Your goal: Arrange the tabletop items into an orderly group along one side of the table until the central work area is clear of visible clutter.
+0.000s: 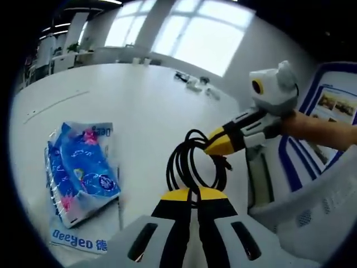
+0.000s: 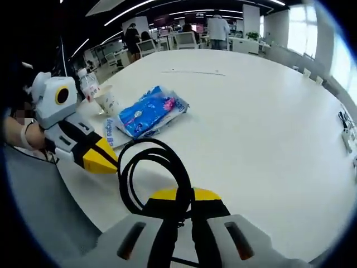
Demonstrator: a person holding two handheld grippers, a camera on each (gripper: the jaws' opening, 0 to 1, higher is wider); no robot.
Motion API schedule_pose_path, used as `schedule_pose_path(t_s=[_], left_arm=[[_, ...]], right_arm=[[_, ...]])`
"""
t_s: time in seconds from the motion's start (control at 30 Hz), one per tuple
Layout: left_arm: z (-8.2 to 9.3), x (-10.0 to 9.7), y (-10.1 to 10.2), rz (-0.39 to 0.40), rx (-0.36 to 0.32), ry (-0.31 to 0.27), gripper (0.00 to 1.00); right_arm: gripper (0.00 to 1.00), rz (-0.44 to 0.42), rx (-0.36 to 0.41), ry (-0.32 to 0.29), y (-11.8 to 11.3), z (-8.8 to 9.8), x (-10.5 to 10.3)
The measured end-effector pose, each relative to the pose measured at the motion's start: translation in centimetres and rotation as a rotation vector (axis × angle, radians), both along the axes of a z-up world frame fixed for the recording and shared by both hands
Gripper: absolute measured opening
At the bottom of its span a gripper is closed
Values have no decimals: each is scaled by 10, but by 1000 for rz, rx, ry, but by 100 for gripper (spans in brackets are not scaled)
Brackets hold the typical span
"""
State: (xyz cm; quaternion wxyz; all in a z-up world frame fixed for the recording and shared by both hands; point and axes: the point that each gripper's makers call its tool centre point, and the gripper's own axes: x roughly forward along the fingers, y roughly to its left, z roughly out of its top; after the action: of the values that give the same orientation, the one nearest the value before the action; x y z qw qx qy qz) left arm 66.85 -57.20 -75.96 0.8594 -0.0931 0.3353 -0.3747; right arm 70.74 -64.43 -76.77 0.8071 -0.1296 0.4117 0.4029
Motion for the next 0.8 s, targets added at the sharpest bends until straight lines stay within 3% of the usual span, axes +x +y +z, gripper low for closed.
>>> schedule_pose_path(t_s=[0.5, 0.8], left_arm=[[-11, 2, -19, -24, -20, 16, 0], [-16, 6, -19, -14, -18, 14, 0]], right_arm=[[3, -37, -18, 38, -18, -16, 4], [3, -33, -22, 46, -18, -21, 10]])
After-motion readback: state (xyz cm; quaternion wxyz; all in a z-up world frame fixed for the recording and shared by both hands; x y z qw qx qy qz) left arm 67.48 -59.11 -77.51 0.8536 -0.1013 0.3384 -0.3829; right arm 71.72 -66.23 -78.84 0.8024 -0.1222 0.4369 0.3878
